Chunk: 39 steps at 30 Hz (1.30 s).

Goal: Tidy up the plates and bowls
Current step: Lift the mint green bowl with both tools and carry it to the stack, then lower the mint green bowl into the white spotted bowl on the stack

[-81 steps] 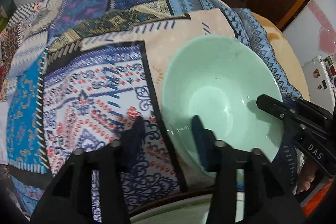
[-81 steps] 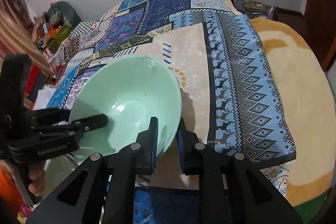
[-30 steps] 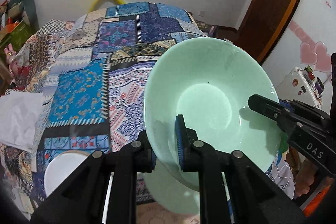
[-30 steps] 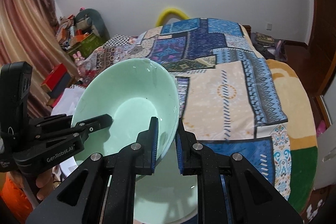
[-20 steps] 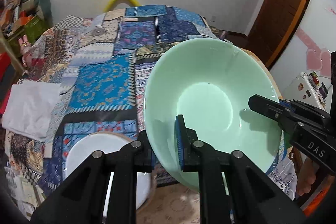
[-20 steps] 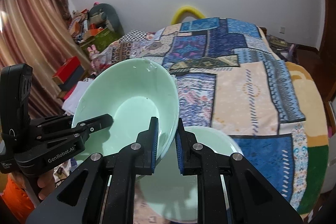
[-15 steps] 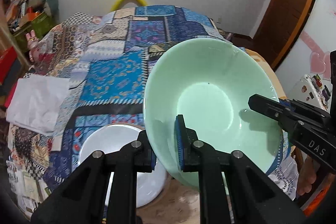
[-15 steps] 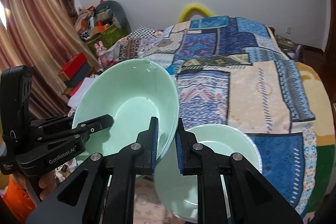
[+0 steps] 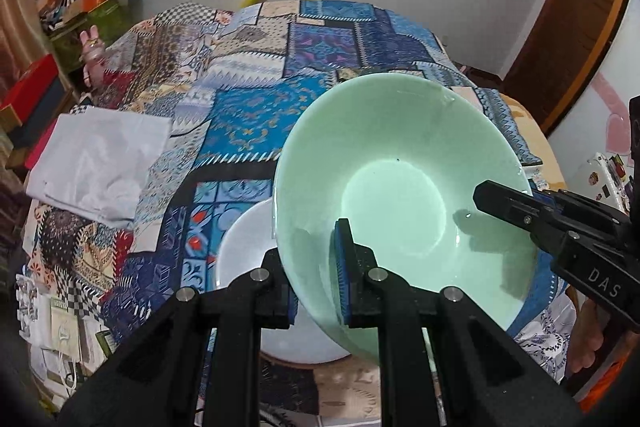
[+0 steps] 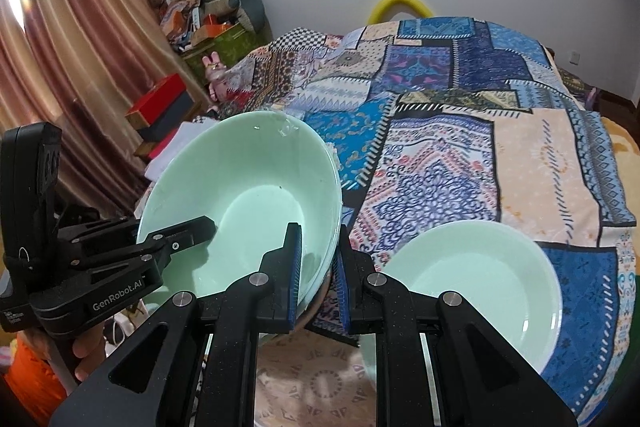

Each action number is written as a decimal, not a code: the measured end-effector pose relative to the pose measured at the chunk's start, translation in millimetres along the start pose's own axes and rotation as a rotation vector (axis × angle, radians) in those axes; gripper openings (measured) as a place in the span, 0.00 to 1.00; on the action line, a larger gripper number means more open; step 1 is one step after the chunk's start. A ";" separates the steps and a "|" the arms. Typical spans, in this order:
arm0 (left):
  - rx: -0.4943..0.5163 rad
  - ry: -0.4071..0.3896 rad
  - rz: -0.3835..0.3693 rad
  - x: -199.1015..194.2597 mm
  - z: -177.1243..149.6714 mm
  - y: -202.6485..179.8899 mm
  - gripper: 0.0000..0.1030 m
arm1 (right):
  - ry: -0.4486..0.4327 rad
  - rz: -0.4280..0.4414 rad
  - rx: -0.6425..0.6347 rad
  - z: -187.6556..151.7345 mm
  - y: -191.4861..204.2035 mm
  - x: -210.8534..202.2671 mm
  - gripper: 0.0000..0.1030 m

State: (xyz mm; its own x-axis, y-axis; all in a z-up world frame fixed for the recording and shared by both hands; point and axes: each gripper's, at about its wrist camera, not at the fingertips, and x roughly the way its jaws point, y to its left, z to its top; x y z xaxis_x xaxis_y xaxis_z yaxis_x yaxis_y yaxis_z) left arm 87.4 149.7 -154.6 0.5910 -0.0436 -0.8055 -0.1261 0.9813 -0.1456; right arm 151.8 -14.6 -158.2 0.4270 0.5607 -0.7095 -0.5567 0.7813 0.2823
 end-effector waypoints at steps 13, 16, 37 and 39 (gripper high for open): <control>-0.042 0.073 0.012 25.4 -24.1 34.3 0.15 | 0.089 0.033 0.020 -16.3 10.3 36.0 0.14; -0.042 0.091 0.015 31.3 -28.5 38.2 0.15 | 0.108 0.037 0.025 -20.2 10.8 42.8 0.14; -0.006 0.130 0.061 52.3 -37.1 49.2 0.14 | 0.187 0.010 0.026 -31.7 8.7 70.5 0.14; 0.002 0.127 0.069 53.1 -35.1 48.2 0.14 | 0.192 0.013 0.032 -30.7 7.3 71.2 0.14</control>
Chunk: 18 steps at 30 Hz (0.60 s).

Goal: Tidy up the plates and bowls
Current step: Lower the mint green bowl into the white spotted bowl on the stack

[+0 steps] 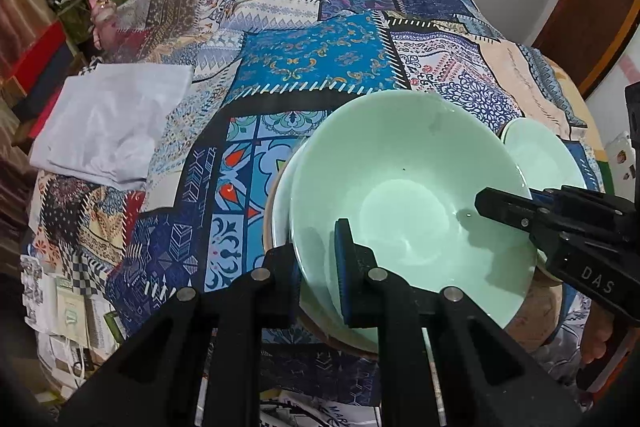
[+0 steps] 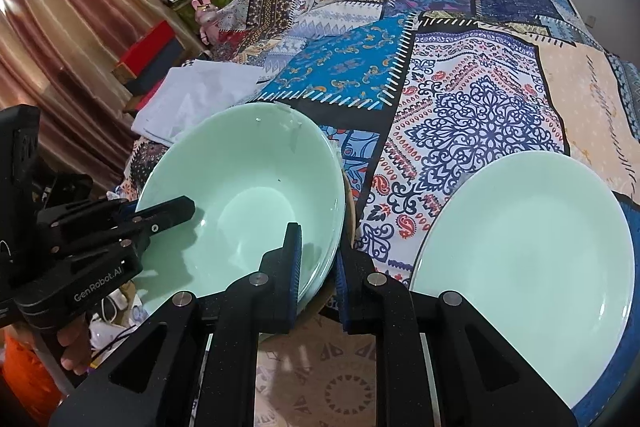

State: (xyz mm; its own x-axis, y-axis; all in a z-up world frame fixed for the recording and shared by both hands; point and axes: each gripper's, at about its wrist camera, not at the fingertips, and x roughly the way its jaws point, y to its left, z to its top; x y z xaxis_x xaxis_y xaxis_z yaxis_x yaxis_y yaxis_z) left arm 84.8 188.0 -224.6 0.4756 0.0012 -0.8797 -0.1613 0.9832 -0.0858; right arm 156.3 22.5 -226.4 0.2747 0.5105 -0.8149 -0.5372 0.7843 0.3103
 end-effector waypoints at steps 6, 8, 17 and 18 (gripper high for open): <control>-0.024 0.016 -0.008 0.9 6.1 2.3 0.15 | 0.001 0.003 0.002 -1.0 -1.0 0.2 0.14; -0.039 0.012 -0.013 -2.3 6.6 3.4 0.15 | 0.000 0.003 -0.002 -1.8 -1.5 0.3 0.14; -0.029 -0.060 0.045 -21.1 7.3 4.9 0.15 | -0.029 -0.013 -0.033 -1.4 2.1 -8.3 0.15; -0.027 -0.065 0.035 -23.6 7.8 6.0 0.15 | -0.036 -0.015 -0.042 -0.7 2.9 -10.4 0.15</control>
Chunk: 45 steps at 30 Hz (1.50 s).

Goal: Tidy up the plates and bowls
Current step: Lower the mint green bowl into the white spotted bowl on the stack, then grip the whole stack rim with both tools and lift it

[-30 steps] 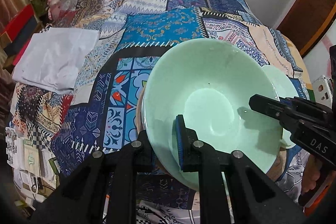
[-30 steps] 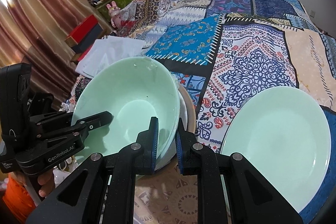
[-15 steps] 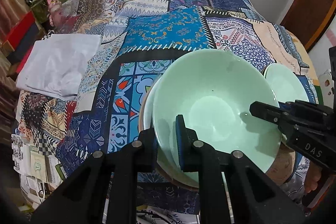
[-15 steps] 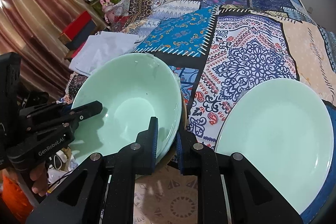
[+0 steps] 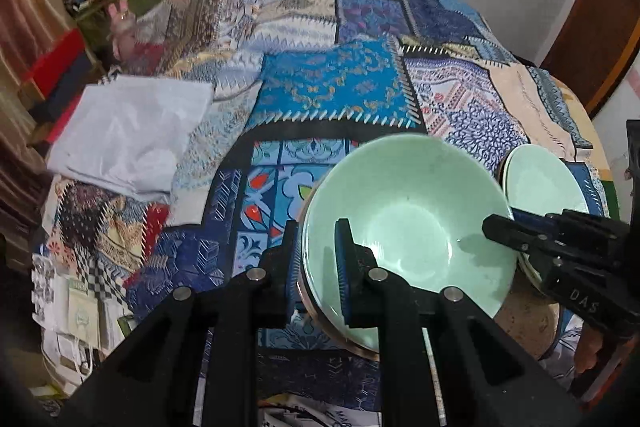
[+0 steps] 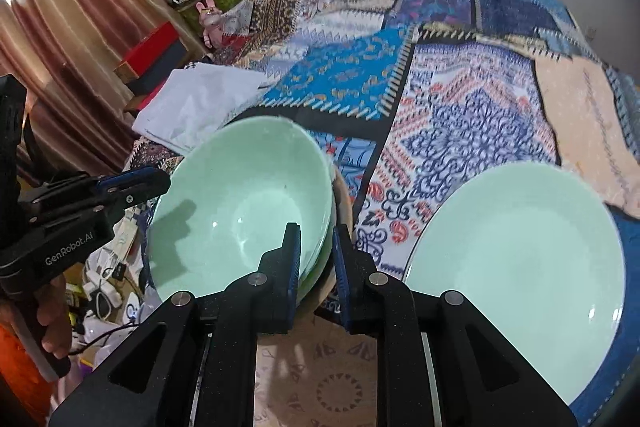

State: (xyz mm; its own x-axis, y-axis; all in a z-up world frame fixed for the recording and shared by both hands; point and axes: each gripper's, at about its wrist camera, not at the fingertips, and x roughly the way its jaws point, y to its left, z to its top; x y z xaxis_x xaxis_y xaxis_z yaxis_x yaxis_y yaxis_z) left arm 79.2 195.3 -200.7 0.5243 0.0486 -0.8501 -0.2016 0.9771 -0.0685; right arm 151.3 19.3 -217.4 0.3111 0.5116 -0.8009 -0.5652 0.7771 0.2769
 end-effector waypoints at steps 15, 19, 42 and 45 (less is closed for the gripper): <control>-0.063 0.037 -0.051 9.8 -21.0 21.7 0.47 | 0.022 -0.016 0.018 -6.2 -9.0 5.9 0.37; -0.075 0.076 -0.082 24.0 -29.0 23.9 0.46 | 0.041 0.006 0.036 -6.9 -8.7 14.0 0.37; -0.101 0.113 -0.147 49.1 -30.5 7.1 0.39 | 0.082 0.030 0.050 -6.6 -4.7 42.0 0.31; -0.094 0.104 -0.131 46.8 -29.2 4.8 0.38 | 0.081 0.032 0.057 -6.0 -6.7 41.0 0.30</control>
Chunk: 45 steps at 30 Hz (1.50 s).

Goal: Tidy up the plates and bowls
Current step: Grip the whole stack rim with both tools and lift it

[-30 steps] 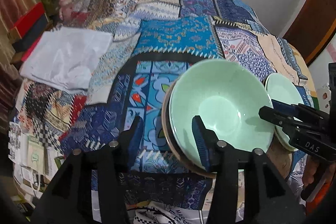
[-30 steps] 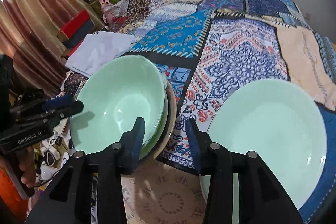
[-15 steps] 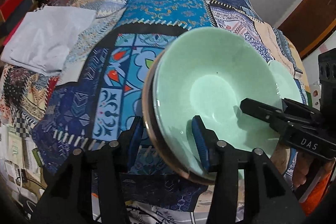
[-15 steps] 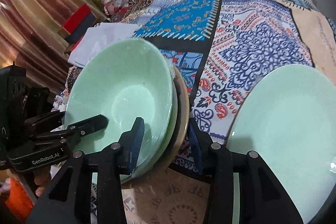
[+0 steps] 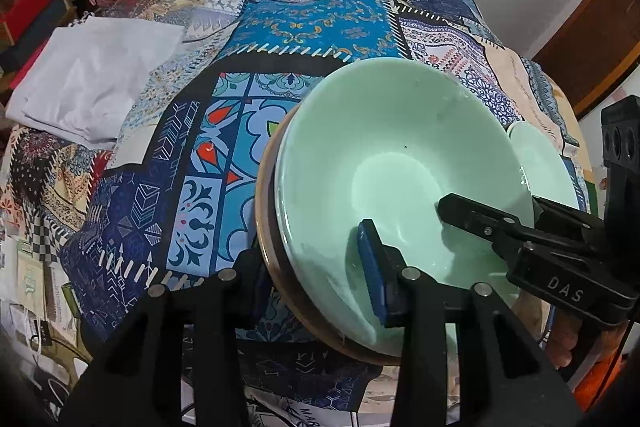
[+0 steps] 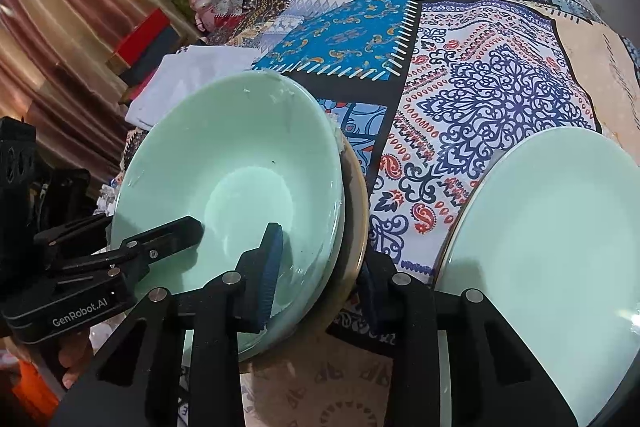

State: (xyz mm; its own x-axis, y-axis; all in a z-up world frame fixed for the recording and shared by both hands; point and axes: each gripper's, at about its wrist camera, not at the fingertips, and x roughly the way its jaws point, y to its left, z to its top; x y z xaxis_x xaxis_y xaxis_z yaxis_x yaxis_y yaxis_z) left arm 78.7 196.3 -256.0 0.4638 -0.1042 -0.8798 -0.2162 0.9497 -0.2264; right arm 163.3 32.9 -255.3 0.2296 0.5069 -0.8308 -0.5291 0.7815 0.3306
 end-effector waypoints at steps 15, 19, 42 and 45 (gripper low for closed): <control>0.016 -0.046 -0.029 -18.8 10.5 -21.4 0.38 | -0.088 -0.013 0.036 8.3 -10.3 -37.4 0.28; 0.032 -0.070 -0.042 -29.6 17.1 -32.3 0.38 | -0.134 -0.026 0.039 11.1 -12.4 -56.9 0.28; 0.176 -0.115 -0.110 -49.8 38.7 -126.0 0.38 | -0.265 -0.104 0.120 2.0 -65.4 -130.1 0.28; 0.197 -0.111 -0.119 -47.1 39.0 -139.3 0.38 | -0.269 -0.117 0.136 -2.4 -74.7 -136.1 0.28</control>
State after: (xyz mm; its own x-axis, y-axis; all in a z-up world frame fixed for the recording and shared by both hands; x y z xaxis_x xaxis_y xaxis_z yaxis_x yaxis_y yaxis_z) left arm 120.4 80.3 -166.7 0.5702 -0.1957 -0.7979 0.0120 0.9731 -0.2301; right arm 169.6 -95.4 -168.0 0.4994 0.4749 -0.7247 -0.3771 0.8722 0.3117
